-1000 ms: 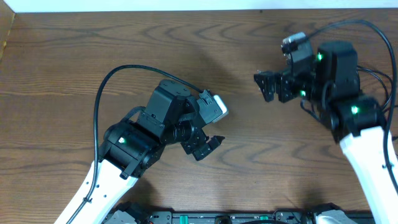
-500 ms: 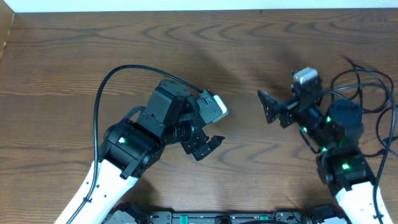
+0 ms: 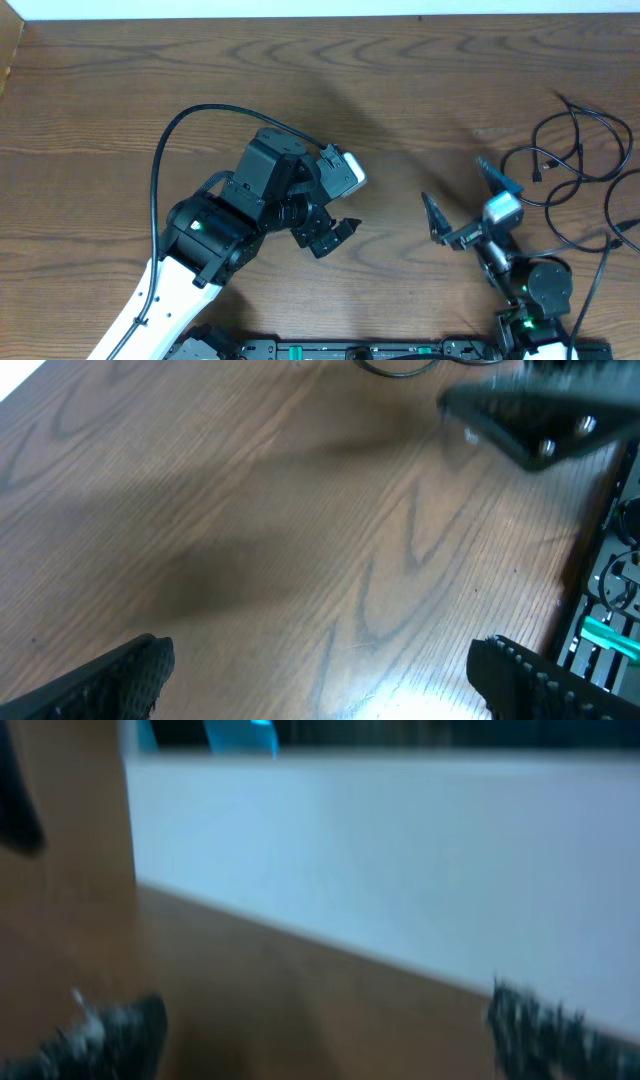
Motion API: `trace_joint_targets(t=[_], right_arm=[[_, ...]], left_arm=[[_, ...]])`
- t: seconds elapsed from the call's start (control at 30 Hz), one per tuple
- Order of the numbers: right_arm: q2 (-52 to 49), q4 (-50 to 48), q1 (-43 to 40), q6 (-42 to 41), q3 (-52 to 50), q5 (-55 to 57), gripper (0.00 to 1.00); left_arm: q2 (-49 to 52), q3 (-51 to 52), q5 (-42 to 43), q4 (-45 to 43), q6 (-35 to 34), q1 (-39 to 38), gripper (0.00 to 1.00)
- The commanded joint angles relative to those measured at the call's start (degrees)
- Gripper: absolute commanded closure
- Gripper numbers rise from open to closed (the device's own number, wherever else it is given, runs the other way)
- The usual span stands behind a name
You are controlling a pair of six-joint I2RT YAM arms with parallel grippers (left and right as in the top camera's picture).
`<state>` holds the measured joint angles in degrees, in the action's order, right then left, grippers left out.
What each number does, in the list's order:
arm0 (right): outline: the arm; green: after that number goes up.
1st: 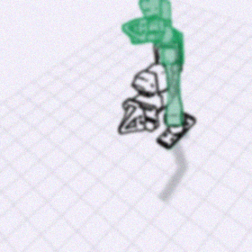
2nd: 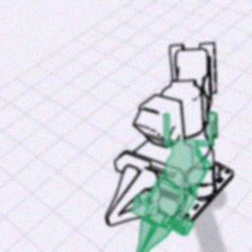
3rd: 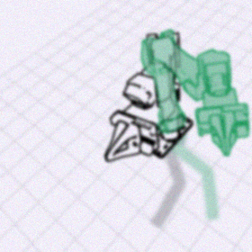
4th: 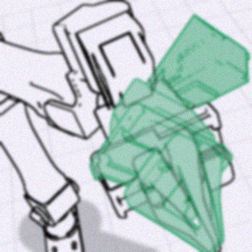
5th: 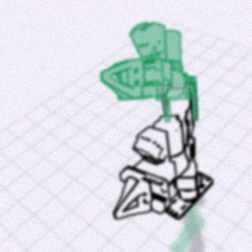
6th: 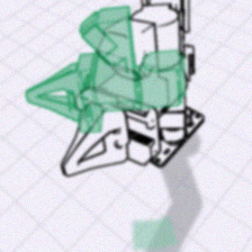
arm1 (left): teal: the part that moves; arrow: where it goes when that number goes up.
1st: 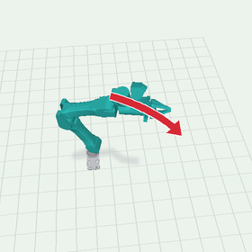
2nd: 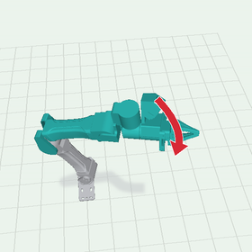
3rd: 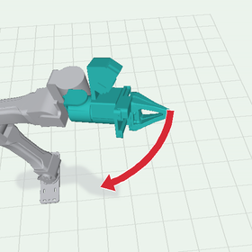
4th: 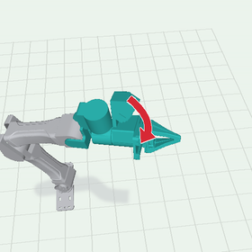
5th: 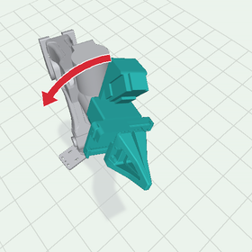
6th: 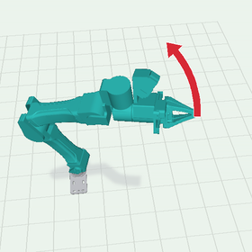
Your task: Untangle cables
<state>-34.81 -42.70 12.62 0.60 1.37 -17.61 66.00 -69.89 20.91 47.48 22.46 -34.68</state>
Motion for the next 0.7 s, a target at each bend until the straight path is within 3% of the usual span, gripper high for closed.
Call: trace_joint_targets(t=[0.0, 0.23, 0.67], right_arm=[[1.42, 0.17, -0.33, -0.11, -1.05, 1.84, 0.01], [5.51, 6.27, -2.32, -0.11, -1.05, 3.08, 0.01], [24.22, 40.19, -3.69, -0.13, -1.05, 15.78, 0.01]], left_arm=[[-0.09, -0.50, 0.52, -0.04, -0.52, -0.13, 0.02], [-0.09, -0.50, 0.50, -0.04, -0.52, -0.13, 0.02], [-0.09, -0.50, 0.52, -0.04, -0.50, -0.13, 0.01]])
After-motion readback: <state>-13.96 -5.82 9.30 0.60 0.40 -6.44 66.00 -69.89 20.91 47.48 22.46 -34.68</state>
